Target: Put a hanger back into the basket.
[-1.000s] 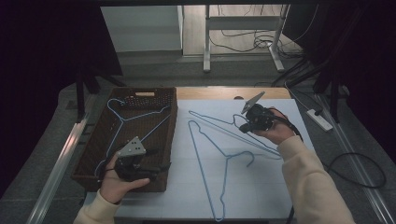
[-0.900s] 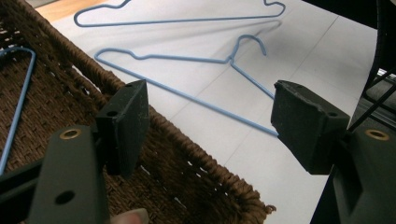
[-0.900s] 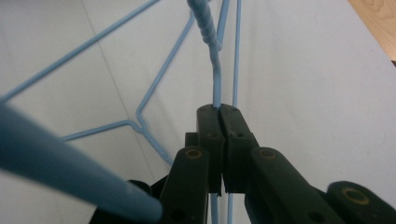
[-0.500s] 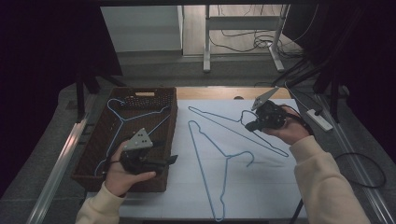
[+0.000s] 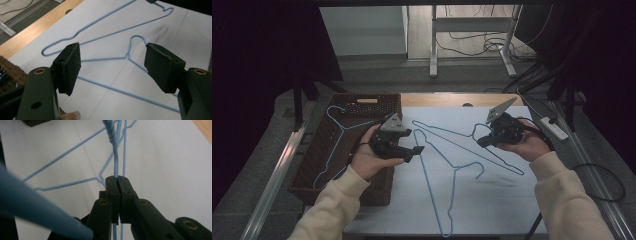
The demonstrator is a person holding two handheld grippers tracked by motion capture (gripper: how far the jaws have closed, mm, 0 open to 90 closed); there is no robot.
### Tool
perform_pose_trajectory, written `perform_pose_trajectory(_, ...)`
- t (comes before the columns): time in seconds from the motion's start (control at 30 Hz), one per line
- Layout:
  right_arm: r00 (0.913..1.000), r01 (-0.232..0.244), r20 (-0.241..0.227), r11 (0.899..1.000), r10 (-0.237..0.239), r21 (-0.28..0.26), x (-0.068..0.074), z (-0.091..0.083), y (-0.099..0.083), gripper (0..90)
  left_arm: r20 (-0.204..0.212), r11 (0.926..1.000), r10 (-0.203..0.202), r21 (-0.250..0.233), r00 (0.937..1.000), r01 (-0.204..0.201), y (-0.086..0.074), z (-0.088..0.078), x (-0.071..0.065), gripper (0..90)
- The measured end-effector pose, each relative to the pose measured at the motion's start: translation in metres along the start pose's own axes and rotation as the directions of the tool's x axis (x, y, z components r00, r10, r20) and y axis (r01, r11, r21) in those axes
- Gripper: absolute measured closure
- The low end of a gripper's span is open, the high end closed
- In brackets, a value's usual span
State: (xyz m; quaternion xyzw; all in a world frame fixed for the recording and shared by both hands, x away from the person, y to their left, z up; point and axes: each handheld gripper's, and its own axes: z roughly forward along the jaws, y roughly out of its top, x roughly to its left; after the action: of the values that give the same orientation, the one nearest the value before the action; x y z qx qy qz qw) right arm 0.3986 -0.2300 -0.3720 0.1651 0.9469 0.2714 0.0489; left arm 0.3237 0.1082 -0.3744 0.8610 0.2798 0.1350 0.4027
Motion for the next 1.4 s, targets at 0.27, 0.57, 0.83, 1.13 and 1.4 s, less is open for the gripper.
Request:
perform_pose_trajectory(0.27, 0.9992, -0.003, -0.039, 1.0, 0.003, -0.005, 0.002, 0.001, -0.004, 88.4, 0.002, 0.9946, 0.06, 0.085, 0.9982, -0.06, 0.02, 0.04, 0.012, 30.9)
perform_pose_trajectory(0.57, 0.9967, 0.011, -0.08, 1.0, -0.012, -0.012, 0.007, 0.001, -0.004, 88.4, 0.015, 0.9798, 0.143, 0.138, 0.9895, -0.144, 0.027, 0.075, 0.018, 31.2)
perform_pose_trajectory(0.83, 0.9895, 0.033, -0.139, 0.999, -0.037, -0.028, 0.012, -0.001, -0.002, 88.4, 0.049, 0.9393, 0.299, 0.161, 0.953, -0.303, 0.033, 0.09, 0.006, 38.3)
perform_pose_trajectory(1.13, 0.9853, 0.038, -0.165, 0.998, -0.044, -0.043, 0.013, -0.003, -0.002, 88.2, 0.105, 0.9094, 0.359, 0.184, 0.9273, -0.373, 0.03, 0.092, 0.002, 72.8)
perform_pose_trajectory(1.4, 0.9963, -0.015, -0.086, 0.996, 0.007, -0.089, 0.003, -0.006, -0.008, 85.0, 0.194, 0.8994, 0.367, 0.175, 0.9096, -0.401, 0.032, 0.085, -0.004, 85.8)
